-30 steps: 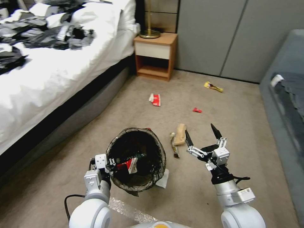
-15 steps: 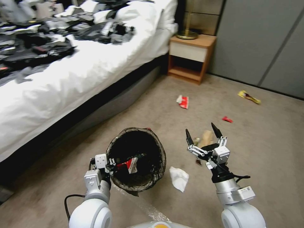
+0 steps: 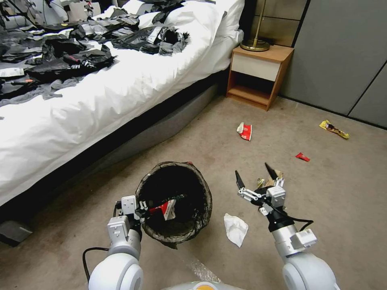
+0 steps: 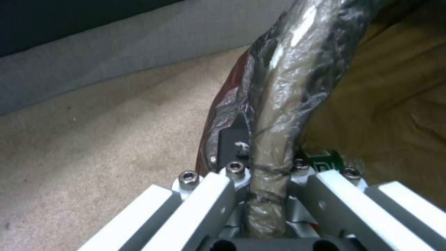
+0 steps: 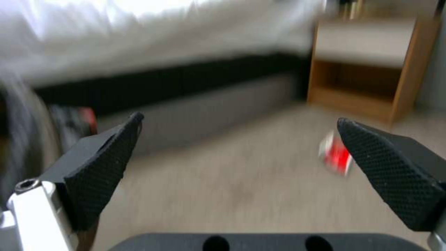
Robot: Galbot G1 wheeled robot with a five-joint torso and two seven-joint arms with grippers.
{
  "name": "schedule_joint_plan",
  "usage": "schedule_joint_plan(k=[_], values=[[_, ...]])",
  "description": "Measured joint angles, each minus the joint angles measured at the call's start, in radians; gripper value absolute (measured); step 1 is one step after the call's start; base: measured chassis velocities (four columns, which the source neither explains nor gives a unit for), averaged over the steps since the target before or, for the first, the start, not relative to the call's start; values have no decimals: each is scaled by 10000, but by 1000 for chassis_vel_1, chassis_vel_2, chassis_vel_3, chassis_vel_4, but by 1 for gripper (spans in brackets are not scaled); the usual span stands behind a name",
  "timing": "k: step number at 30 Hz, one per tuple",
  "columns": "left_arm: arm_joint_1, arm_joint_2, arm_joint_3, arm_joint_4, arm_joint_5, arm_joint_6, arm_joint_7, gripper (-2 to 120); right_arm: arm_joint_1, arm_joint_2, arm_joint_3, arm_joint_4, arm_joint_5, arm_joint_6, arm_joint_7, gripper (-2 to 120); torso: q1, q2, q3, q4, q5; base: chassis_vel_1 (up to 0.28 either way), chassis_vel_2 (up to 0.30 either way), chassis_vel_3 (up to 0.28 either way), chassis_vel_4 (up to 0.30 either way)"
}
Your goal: Pick up the trash bin, then pick up the garbage from the floor and place it into the trash bin.
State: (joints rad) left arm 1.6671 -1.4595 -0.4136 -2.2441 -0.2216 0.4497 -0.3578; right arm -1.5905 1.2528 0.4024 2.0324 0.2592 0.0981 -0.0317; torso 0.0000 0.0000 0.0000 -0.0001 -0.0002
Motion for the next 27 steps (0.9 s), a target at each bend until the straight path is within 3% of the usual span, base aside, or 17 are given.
schedule_joint_plan(k=[3,6,18,27], values=[[-44,-23,9,0,-1,-1,-1,0,510,-394,-381,-735,54,-1766,429,100,0,0,0,3,3,0,0,0,0],[-63,-26,27,6,-3,-1,-1,0,854,-617,-553,-1320,45,-2605,375,100,0,0,0,2,3,0,0,0,0],[-182,-32,101,217,-5,14,-1,0,2201,-849,-1260,-3764,246,-3971,-195,100,0,0,0,1,3,0,0,0,0],[-174,-107,116,289,28,20,-1,0,2838,-931,-1621,-4980,-115,-4113,-1018,100,0,0,0,1,1,0,0,0,0]])
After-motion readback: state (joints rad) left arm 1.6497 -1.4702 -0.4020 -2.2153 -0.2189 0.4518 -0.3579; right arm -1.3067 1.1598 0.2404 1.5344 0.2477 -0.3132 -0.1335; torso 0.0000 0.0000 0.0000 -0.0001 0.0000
